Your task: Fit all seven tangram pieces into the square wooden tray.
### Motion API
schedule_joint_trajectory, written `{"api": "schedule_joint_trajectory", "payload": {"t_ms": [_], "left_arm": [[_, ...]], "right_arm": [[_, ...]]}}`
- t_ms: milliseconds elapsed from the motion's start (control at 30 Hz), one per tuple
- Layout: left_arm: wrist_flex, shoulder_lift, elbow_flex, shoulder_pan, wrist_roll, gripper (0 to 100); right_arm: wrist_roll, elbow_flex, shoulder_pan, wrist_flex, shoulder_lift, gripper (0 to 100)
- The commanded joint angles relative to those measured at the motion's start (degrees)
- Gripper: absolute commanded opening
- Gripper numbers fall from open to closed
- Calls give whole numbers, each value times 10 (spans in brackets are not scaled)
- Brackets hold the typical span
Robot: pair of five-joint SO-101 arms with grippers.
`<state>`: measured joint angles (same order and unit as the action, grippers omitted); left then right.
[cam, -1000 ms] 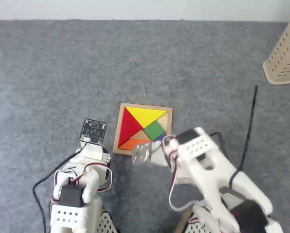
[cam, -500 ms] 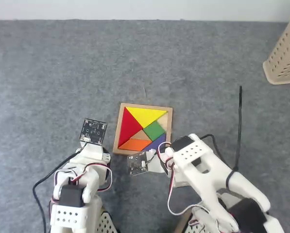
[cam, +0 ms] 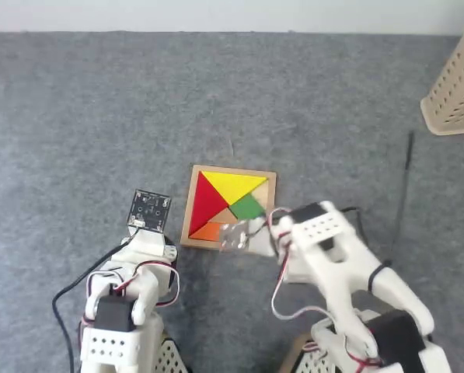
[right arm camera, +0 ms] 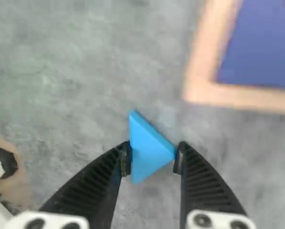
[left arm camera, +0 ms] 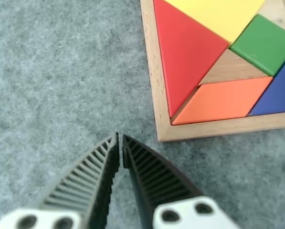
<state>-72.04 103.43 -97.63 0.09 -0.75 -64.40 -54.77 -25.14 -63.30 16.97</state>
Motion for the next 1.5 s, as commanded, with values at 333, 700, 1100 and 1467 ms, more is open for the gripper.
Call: {"api": "schedule_joint_trajectory", "payload": {"t_ms": [333,700,1100,1467], "left_arm": [[-4,12,11,-4,4,12],[-4,12,11,-4,4,12],[-4,12,11,-4,4,12],[-4,12,11,-4,4,12]], "right_arm": [[201,64,68,33,6,144],[248,261,65,-106,-7,143],[382,556,9,-141,-294,143],[62,760,-13,-257,-437,155]]}}
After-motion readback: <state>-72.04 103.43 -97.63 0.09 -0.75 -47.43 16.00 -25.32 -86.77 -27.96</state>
